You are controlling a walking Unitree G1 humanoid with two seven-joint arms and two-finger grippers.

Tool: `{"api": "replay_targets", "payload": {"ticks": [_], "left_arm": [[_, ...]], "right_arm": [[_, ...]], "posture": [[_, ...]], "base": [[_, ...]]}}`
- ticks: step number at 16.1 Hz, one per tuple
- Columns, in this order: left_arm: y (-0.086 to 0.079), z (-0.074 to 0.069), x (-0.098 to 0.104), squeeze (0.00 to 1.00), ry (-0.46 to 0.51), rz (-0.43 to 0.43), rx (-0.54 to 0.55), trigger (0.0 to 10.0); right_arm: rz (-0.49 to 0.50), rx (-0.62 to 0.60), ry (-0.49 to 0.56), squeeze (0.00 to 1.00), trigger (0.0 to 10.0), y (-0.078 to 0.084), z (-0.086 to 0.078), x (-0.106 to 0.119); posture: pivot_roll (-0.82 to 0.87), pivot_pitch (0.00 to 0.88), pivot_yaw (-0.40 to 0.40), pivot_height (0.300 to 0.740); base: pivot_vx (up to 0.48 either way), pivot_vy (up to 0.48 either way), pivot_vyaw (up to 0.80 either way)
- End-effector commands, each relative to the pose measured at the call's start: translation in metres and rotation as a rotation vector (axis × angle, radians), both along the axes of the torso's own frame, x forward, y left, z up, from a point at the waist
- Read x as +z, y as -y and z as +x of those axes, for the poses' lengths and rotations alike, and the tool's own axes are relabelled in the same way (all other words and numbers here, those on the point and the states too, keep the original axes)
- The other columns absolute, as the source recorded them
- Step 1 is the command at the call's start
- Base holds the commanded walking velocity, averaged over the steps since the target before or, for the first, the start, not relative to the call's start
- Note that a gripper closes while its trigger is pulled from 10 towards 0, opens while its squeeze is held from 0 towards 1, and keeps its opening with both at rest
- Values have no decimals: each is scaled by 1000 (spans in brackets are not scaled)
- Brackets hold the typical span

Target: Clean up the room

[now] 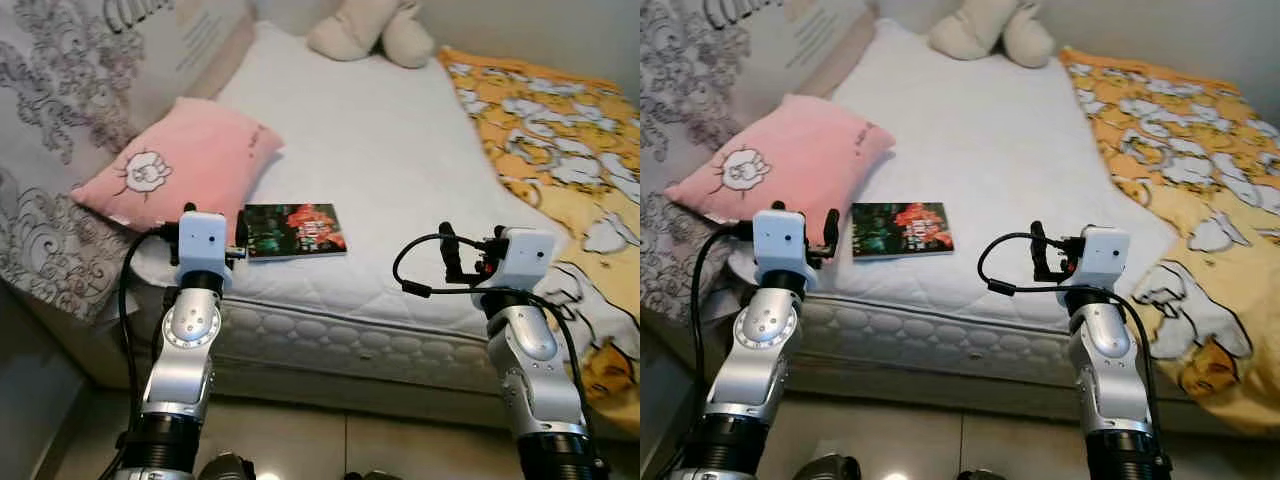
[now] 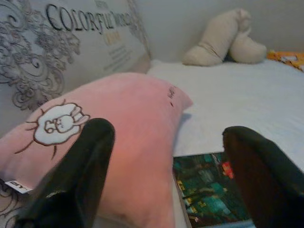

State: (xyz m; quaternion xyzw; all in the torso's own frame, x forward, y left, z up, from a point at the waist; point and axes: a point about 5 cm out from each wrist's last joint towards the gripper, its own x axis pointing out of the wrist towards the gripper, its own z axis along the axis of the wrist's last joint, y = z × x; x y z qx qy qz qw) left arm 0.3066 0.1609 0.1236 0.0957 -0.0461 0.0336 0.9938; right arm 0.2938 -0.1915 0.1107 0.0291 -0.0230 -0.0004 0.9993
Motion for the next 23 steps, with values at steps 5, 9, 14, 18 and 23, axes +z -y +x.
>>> {"api": "replay_targets", "payload": {"ticks": [5,9,14,18,23], "left_arm": [[6,2,-12,0,-82,-27,-44,10000],[3,6,-15,0,-92,-81,26,10000],[11,10,-19,0,-108,-68,-23,10000],[14,16,-17,0,-101,-71,-37,10000],[-7,8,-40,0,-194,-110,7,10000]], "right_arm": [[-3,0,-53,0,10000,4,-1,-15],[24,8,-17,0,10000,-1,6,-10],[76,-21,-23,0,10000,5,8,-14],[40,-2,-10,0,10000,3,9,-11],[-19,-1,-45,0,10000,11,-7,-24]], "posture": [[0,0,-90,740],[-13,0,-83,740],[-30,0,-74,740],[-47,0,-64,740],[-71,0,-52,740]], "base": [[0,-188,0],[0,-452,0],[0,-439,0],[0,-437,0],[209,-404,0]]}}
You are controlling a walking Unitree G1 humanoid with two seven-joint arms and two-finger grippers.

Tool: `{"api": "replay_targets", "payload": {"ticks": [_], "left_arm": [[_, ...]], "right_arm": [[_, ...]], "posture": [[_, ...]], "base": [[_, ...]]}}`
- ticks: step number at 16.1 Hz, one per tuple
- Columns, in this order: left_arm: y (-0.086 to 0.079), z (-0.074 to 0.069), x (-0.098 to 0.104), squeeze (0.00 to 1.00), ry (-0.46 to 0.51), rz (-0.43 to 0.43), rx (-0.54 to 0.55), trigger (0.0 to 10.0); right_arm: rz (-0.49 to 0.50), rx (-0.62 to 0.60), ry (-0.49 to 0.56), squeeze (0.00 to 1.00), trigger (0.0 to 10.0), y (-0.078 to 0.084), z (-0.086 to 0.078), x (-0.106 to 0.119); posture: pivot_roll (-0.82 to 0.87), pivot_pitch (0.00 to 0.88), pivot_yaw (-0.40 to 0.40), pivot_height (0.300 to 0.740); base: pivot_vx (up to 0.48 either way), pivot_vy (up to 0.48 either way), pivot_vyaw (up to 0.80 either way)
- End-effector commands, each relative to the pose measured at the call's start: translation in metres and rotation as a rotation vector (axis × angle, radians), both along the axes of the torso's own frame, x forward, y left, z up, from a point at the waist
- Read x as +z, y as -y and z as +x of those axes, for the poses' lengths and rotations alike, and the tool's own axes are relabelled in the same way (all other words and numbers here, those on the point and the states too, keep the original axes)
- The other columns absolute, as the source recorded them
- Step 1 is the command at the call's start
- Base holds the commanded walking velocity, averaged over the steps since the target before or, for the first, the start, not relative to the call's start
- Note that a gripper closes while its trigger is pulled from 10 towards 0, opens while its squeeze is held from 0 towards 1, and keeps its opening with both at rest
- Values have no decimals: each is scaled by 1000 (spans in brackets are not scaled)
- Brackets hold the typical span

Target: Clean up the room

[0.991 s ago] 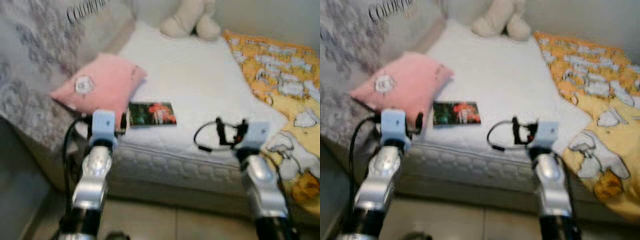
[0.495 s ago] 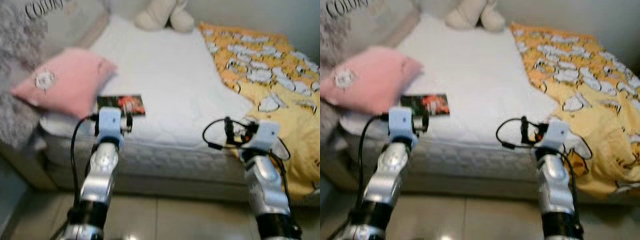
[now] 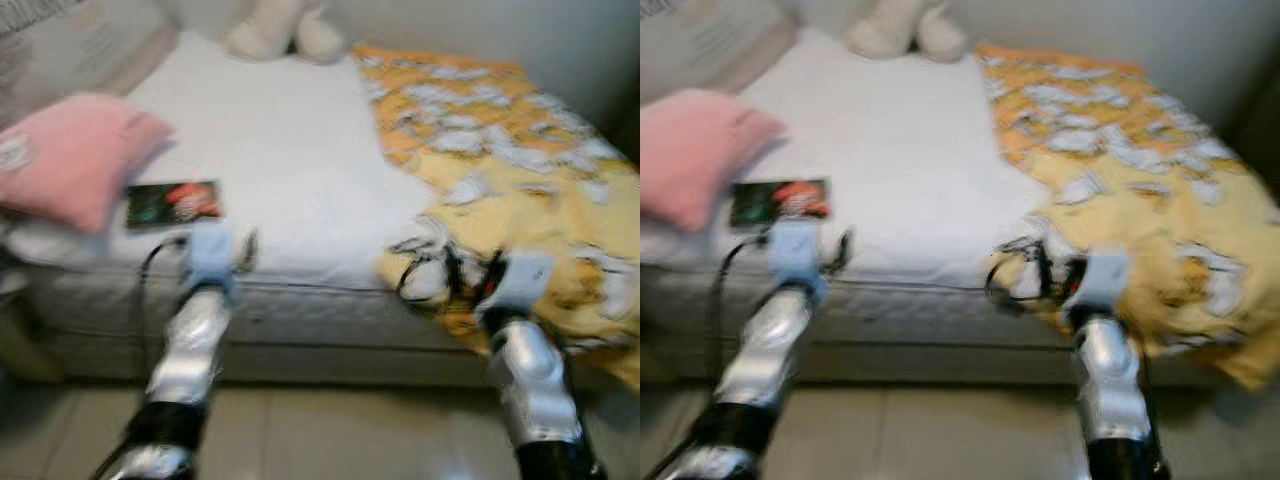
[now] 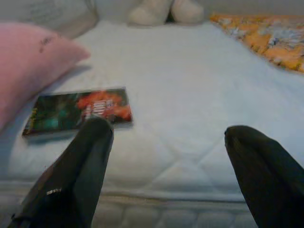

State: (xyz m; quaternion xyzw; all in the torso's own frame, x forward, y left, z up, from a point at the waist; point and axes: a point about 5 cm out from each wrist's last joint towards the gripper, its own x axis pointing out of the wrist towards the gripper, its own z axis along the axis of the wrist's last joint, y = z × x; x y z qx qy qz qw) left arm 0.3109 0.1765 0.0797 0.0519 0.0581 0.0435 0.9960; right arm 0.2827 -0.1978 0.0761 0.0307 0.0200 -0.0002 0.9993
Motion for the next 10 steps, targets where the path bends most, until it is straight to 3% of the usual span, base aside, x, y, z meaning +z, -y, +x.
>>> {"api": "replay_targets", "payload": {"ticks": [1,5,7,8,9,10], "left_arm": [[10,1,1,0,4,-20,-41,10000],[30,8,10,0,45,-27,-116,10000],[31,10,8,0,27,-25,-151,10000],[31,12,3,0,-11,-13,-153,10000],[35,15,-32,0,-229,-67,-183,10000],[36,11,-45,0,-298,-90,-189,10000]], "right_arm": [[-25,-5,33,0,10000,6,1,8],[-35,5,56,0,10000,2,7,15],[-36,-2,45,0,10000,4,10,14],[-27,-8,26,0,10000,6,11,12],[76,15,-153,0,10000,5,19,-19],[96,30,-249,0,10000,2,20,-35]], "posture": [[-71,0,-52,740],[-70,0,-51,740],[-67,0,-47,740],[-65,0,-49,740],[-56,0,-52,740],[-52,0,-54,740]], "base": [[262,-398,0],[268,-394,0],[180,0,0],[0,0,0],[0,0,0],[0,0,0]]}}
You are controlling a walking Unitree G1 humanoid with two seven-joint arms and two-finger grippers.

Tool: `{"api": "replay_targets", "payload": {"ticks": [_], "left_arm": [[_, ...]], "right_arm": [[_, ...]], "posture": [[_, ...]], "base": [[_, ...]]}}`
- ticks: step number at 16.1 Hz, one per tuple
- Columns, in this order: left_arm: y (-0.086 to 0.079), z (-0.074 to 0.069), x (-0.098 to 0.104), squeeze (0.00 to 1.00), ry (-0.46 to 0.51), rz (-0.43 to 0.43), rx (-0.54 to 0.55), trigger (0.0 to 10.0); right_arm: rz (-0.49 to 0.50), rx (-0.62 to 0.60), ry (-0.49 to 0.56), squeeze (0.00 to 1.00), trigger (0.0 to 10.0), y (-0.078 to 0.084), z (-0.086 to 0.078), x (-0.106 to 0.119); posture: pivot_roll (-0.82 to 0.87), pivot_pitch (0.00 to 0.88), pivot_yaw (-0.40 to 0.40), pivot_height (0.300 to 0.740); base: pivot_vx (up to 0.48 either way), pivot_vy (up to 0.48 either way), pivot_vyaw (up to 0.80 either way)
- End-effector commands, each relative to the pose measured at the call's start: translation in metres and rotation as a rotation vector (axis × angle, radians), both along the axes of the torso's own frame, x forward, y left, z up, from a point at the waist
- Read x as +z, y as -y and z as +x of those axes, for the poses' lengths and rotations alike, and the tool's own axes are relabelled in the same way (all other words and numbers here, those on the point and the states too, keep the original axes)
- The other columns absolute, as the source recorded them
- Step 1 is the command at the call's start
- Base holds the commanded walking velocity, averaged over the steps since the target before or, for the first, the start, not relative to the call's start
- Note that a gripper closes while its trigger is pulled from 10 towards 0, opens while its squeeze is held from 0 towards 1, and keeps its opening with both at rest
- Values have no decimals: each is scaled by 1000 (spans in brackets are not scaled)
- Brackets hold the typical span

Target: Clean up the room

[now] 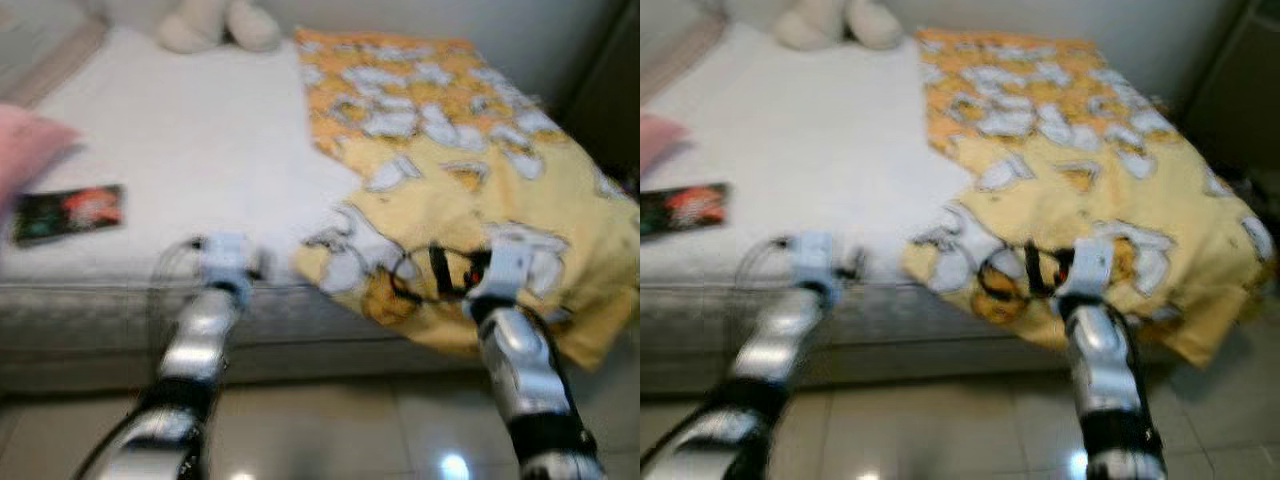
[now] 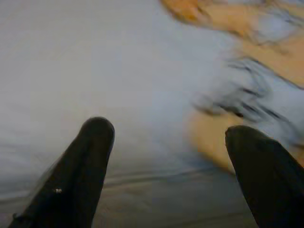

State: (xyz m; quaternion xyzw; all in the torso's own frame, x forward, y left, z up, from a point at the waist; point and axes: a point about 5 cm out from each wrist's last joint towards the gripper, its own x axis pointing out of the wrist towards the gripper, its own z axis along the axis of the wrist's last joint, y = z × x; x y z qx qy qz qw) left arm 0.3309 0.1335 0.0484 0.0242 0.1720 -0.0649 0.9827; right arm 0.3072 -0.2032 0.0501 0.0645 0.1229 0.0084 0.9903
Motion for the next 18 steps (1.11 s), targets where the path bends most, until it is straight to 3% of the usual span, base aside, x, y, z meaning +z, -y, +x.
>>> {"api": "replay_targets", "payload": {"ticks": [1,2,3,7,8,9,10,13,16,18], "left_arm": [[-2,-19,-35,0,-175,16,-19,10000],[3,-26,-44,0,-221,16,-53,10000],[8,-44,-65,0,-352,21,-56,10000],[13,-84,-100,0,-607,50,-29,10000],[2,-111,-118,0,-736,90,41,10000],[2,-111,-118,0,-736,90,41,10000],[-10,-131,-129,0,-801,137,79,10000],[-21,-153,-139,0,-858,173,86,10000],[-26,-152,-139,0,-835,167,83,10000],[-24,-151,-139,0,-825,104,107,10000]], "right_arm": [[29,39,-199,0,10000,-9,-10,-34],[8,51,-292,0,10000,-11,-17,-48],[-37,0,-479,0,10000,-7,-39,-76],[-38,-61,-683,0,10000,-6,-70,-103],[-47,-29,-766,0,10000,-10,-86,-115],[-47,-29,-766,0,10000,-10,-86,-115],[-16,-36,-828,0,10000,-11,-99,-122],[40,-98,-872,0,10000,-10,-111,-128],[42,-97,-889,0,10000,-11,-114,-130],[-19,-61,-899,0,10000,-11,-112,-129]], "posture": [[-52,0,-58,740],[-53,0,-57,740],[-55,0,-64,740],[-66,0,-61,740],[-86,0,-56,740],[-86,0,-56,740],[-94,0,-43,740],[-85,0,-47,740],[-75,0,-36,740],[-74,0,-36,740]], "base": [[0,0,0],[0,0,0],[0,0,0],[0,0,0],[0,0,0],[0,0,0],[0,0,0],[0,0,0],[0,0,0],[0,0,0]]}}
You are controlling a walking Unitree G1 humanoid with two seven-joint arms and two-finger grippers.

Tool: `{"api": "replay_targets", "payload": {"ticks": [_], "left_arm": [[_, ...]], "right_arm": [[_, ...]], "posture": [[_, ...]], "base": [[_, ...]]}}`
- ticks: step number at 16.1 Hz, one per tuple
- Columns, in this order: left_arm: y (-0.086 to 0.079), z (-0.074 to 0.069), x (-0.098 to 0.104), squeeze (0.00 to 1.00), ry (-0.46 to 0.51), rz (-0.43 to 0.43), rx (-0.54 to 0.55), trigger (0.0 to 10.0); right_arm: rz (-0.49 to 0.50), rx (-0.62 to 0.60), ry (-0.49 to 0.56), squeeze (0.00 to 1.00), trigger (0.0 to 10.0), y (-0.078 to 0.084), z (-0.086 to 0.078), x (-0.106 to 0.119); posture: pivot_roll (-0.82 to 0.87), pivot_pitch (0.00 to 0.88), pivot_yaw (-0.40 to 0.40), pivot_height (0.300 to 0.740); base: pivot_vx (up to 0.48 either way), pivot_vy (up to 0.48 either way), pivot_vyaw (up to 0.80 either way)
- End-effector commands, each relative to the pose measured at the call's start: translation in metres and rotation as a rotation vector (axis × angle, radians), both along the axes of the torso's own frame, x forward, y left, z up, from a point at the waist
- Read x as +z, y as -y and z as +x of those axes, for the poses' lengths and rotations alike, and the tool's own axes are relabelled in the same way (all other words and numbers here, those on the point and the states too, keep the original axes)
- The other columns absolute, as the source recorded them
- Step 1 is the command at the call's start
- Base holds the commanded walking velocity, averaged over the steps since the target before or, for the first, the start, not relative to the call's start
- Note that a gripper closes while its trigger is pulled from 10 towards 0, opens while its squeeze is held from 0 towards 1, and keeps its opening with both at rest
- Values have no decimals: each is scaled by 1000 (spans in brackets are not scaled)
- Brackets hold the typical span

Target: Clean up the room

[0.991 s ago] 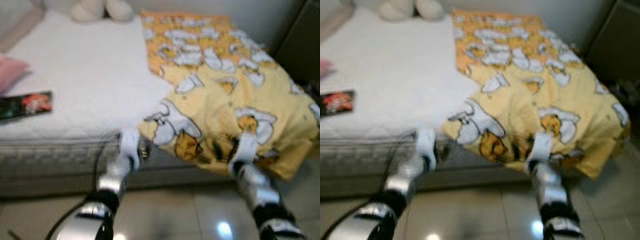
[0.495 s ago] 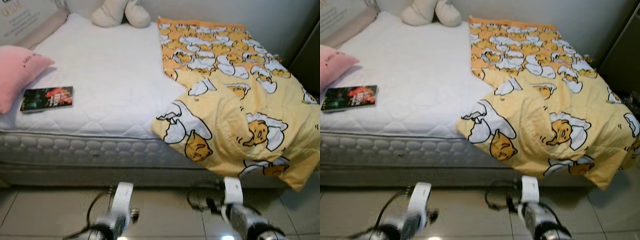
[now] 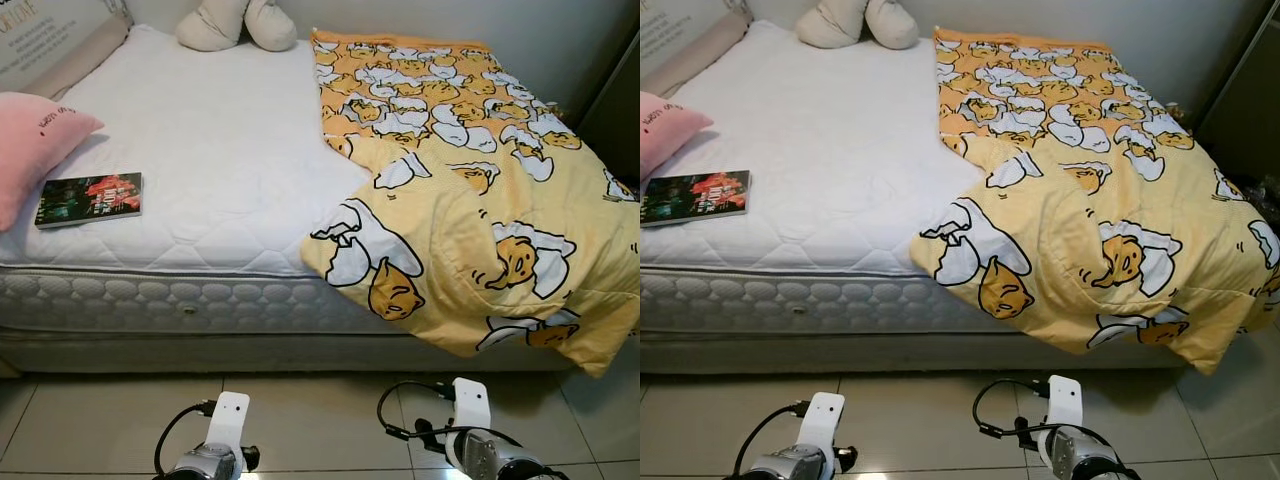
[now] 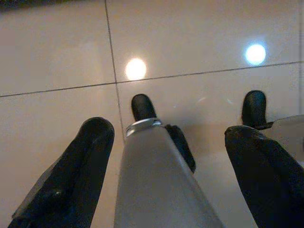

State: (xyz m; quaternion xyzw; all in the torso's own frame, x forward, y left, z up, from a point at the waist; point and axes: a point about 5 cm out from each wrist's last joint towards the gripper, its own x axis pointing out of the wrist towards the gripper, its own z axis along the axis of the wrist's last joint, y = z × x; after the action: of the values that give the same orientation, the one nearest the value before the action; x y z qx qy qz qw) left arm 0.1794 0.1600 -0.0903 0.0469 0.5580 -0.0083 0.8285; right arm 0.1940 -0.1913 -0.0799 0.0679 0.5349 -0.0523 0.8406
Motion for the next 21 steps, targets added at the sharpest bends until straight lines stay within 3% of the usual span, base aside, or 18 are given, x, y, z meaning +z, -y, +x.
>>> {"api": "replay_targets", "payload": {"ticks": [1,9,13,21], "left_arm": [[4,2,1,0,13,-33,21,10000],[10,8,4,0,33,-55,-39,10000],[13,14,6,0,48,-54,-80,10000],[13,17,8,0,62,-77,-69,10000]], "right_arm": [[-44,31,-22,0,10000,3,1,1],[-53,51,-41,0,10000,2,4,2],[-43,43,-14,0,10000,5,14,9],[-50,46,-11,0,10000,8,17,11]], "posture": [[-76,0,-34,740],[-80,0,-31,740],[-83,0,-24,740],[-89,0,-36,740]], "base": [[0,0,0],[0,0,0],[0,0,0],[0,0,0]]}}
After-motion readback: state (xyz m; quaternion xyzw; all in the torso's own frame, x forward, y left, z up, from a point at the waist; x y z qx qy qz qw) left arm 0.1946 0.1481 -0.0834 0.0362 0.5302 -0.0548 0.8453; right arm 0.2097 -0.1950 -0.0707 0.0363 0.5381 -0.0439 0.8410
